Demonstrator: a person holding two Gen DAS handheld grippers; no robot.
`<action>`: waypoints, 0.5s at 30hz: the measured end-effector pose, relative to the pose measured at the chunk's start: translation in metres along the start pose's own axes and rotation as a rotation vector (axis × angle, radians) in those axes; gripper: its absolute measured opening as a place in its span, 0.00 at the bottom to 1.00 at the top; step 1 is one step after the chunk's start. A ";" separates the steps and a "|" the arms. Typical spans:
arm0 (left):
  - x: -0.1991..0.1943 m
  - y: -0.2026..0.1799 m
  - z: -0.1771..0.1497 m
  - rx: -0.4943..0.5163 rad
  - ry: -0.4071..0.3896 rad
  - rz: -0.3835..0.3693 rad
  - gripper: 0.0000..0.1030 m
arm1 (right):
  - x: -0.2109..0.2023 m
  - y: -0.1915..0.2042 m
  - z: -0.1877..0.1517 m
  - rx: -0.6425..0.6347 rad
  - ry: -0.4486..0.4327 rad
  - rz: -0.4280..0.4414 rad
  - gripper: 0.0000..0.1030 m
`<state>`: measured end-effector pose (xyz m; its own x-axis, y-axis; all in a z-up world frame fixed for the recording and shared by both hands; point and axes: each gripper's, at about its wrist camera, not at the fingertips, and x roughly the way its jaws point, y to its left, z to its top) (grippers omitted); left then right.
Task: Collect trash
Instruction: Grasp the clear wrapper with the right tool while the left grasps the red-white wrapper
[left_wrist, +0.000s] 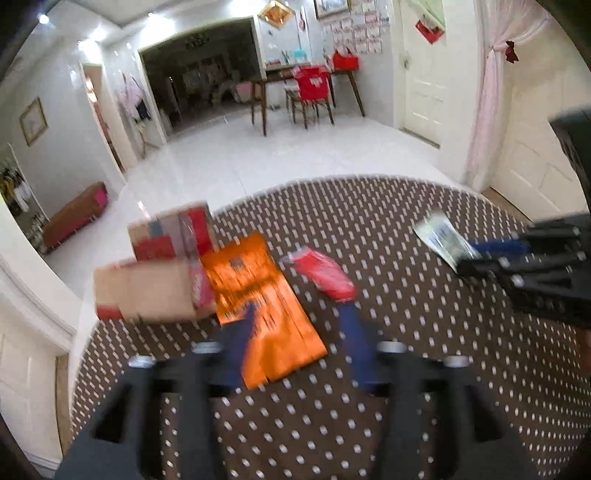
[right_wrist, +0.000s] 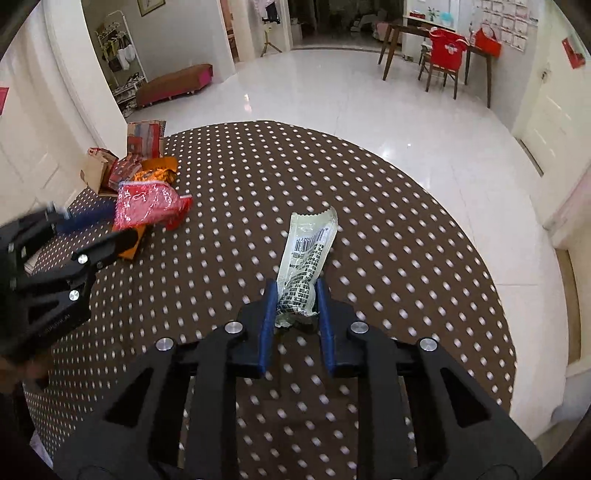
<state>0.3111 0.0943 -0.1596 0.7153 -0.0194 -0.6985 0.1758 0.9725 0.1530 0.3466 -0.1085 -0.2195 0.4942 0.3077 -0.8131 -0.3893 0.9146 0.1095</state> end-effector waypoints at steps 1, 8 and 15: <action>-0.001 0.000 0.005 0.004 -0.012 0.002 0.61 | -0.001 -0.003 -0.002 -0.001 0.002 0.002 0.21; 0.012 -0.005 0.032 0.092 -0.002 -0.010 0.78 | -0.011 0.006 -0.005 0.006 0.002 0.015 0.22; 0.037 -0.029 0.040 0.162 0.030 -0.072 0.82 | -0.023 -0.006 -0.009 0.033 -0.015 0.023 0.23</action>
<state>0.3594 0.0565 -0.1619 0.6769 -0.0783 -0.7319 0.3344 0.9185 0.2111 0.3304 -0.1238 -0.2067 0.4973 0.3322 -0.8014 -0.3745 0.9155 0.1471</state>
